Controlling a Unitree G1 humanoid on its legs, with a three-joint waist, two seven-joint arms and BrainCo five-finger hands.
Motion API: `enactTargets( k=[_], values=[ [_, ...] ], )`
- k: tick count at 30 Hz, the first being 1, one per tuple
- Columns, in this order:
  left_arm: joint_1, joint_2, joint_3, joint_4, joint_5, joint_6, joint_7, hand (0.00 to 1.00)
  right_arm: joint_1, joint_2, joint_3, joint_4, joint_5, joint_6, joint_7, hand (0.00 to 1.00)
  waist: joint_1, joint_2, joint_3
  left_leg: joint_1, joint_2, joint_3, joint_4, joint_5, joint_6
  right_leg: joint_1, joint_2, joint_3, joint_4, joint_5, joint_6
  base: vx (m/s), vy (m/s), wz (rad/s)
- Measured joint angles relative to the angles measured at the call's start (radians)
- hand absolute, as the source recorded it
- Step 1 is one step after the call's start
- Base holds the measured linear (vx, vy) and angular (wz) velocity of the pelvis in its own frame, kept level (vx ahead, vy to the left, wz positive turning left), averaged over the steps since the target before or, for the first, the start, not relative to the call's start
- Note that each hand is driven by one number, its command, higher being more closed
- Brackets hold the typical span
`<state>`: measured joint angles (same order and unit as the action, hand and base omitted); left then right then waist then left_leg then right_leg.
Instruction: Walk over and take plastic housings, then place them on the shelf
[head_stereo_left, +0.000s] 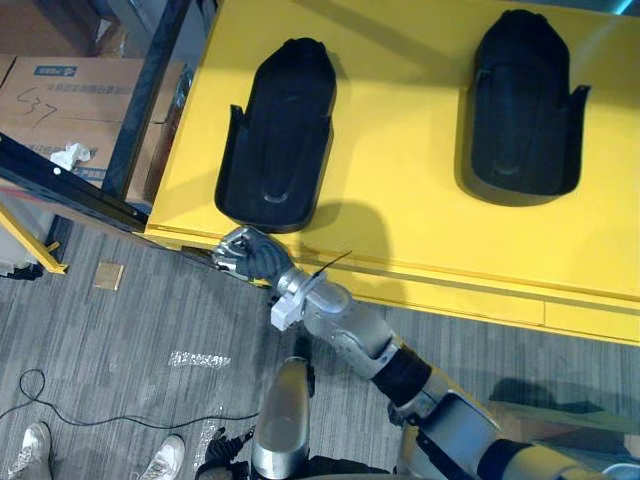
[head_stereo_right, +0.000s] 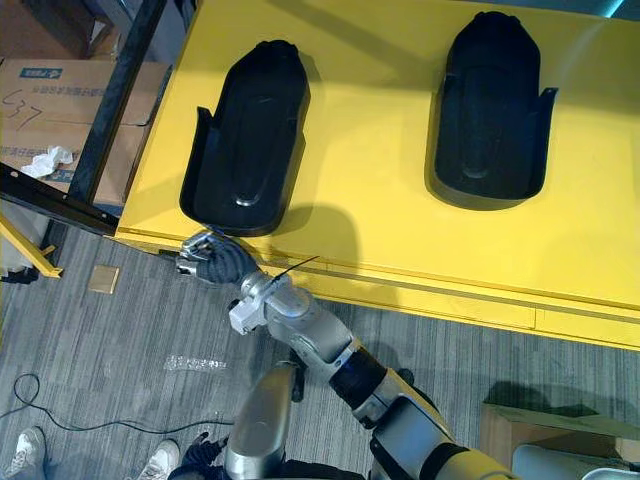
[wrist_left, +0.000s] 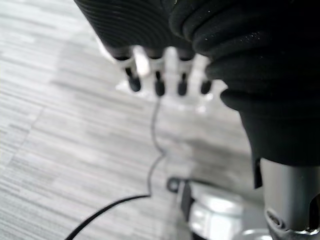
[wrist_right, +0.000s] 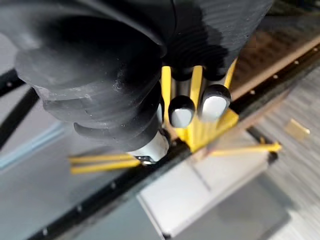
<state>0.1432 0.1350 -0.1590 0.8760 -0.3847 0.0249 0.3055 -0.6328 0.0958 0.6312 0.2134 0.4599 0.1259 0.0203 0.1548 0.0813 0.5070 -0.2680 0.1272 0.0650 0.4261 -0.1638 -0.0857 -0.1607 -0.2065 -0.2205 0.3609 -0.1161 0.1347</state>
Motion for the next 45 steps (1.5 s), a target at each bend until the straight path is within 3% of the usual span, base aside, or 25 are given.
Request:
enactTargets(
  k=[10,17,26,29,38,45],
  values=[
    [0.000,-0.002,-0.001,0.009,-0.003,-0.003,0.004,0.00,-0.002,0.025,-0.036,0.047,0.087,-0.035,-0.018,1.00,0.001,0.000,0.000,0.005,0.000,0.002,0.001,0.001,0.000,0.000,-0.002,0.003,0.009,-0.002,-0.002,0.00,0.000,0.00],
    [0.000,-0.002,0.000,0.011,-0.002,-0.010,-0.002,0.00,-0.010,0.030,-0.064,0.078,0.084,-0.030,0.095,1.00,0.002,-0.001,-0.001,0.005,0.000,0.001,0.001,0.001,0.000,0.000,-0.002,0.002,0.010,-0.002,-0.002,0.00,0.000,0.00],
    [0.000,0.004,-0.001,0.008,-0.002,-0.001,-0.002,0.00,-0.016,0.032,-0.050,0.070,0.161,-0.035,0.006,1.00,0.003,-0.010,-0.005,0.006,0.001,0.001,0.001,0.001,0.000,0.002,-0.001,0.002,0.008,-0.001,-0.002,0.00,0.000,0.00],
    [0.000,0.005,-0.001,0.008,-0.002,-0.001,-0.001,0.00,-0.016,0.033,-0.050,0.070,0.250,-0.043,-0.021,1.00,0.004,-0.011,-0.006,0.006,0.001,0.001,0.001,0.001,0.000,0.003,-0.001,0.002,0.008,-0.001,-0.002,0.00,0.000,0.00],
    [0.000,0.009,-0.016,0.007,-0.010,0.001,0.005,0.00,-0.016,0.045,-0.138,0.082,0.734,-0.082,-0.059,1.00,0.002,-0.011,-0.006,0.010,0.000,0.002,-0.006,0.006,-0.002,0.004,-0.002,0.002,0.007,-0.001,-0.002,0.00,0.000,0.00],
    [0.000,0.005,-0.022,0.011,-0.011,0.000,0.004,0.00,-0.022,0.045,-0.177,0.170,0.813,-0.081,-0.014,1.00,0.007,0.009,-0.036,0.025,-0.007,0.001,-0.038,0.023,-0.006,0.009,-0.006,-0.001,0.002,-0.001,-0.002,0.00,-0.006,0.02]
  ],
)
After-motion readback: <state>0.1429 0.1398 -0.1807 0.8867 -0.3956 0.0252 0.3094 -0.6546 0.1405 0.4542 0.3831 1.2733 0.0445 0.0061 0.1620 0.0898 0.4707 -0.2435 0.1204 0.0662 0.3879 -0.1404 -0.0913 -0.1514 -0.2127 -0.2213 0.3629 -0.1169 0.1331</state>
